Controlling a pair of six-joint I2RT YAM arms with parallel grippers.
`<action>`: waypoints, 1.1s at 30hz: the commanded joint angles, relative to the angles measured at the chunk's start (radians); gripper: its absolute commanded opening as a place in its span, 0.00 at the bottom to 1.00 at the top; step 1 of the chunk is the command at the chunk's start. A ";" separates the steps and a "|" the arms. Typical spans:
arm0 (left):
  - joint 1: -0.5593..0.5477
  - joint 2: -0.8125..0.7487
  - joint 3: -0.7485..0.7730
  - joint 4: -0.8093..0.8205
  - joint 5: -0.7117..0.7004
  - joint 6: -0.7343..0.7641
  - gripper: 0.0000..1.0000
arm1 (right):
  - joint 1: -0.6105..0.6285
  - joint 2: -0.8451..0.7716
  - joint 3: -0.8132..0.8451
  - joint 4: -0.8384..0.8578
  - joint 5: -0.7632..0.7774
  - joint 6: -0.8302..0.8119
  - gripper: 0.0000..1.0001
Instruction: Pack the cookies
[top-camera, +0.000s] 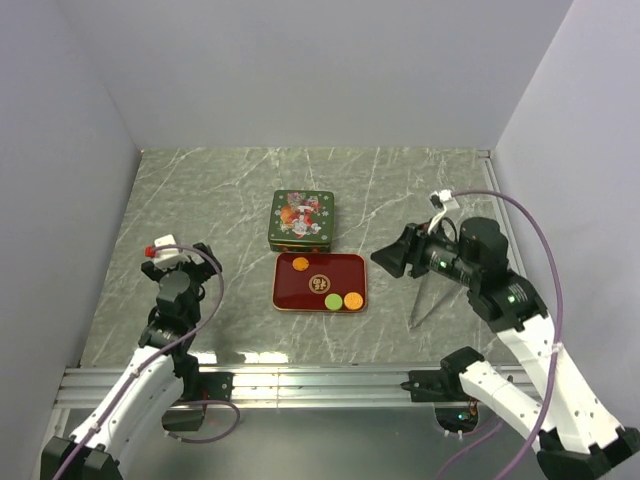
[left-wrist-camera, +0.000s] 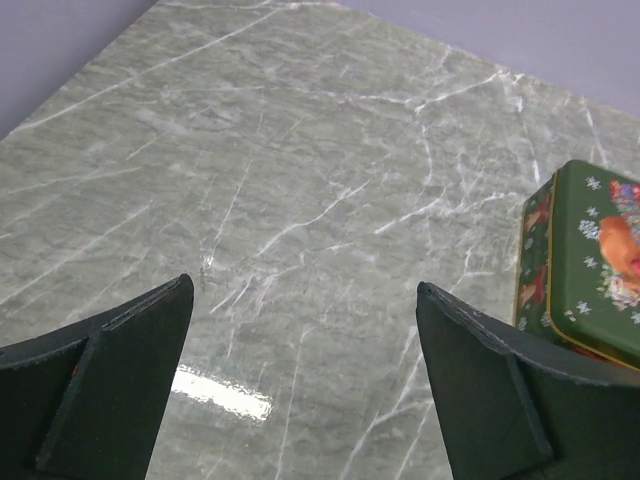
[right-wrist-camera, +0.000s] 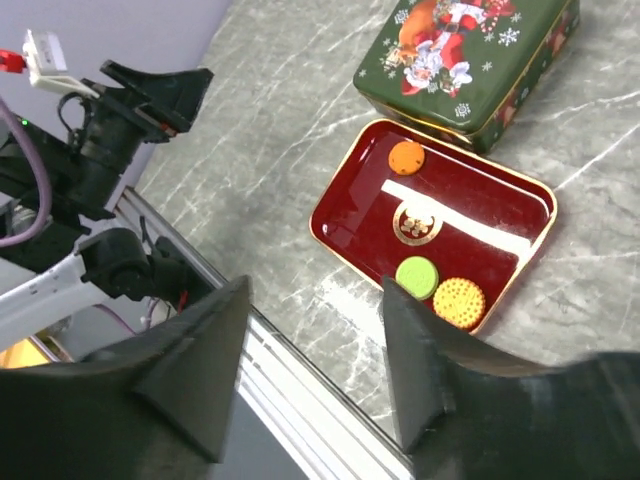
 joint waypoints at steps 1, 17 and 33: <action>0.004 0.030 -0.041 0.208 -0.024 0.027 0.99 | 0.006 -0.090 -0.021 0.080 0.065 -0.030 0.67; 0.039 0.622 -0.014 0.801 -0.028 0.112 0.99 | 0.007 -0.312 -0.334 0.255 0.363 -0.135 0.97; 0.177 0.883 0.075 0.958 0.244 0.196 0.99 | -0.019 -0.067 -0.632 0.802 0.742 -0.357 0.99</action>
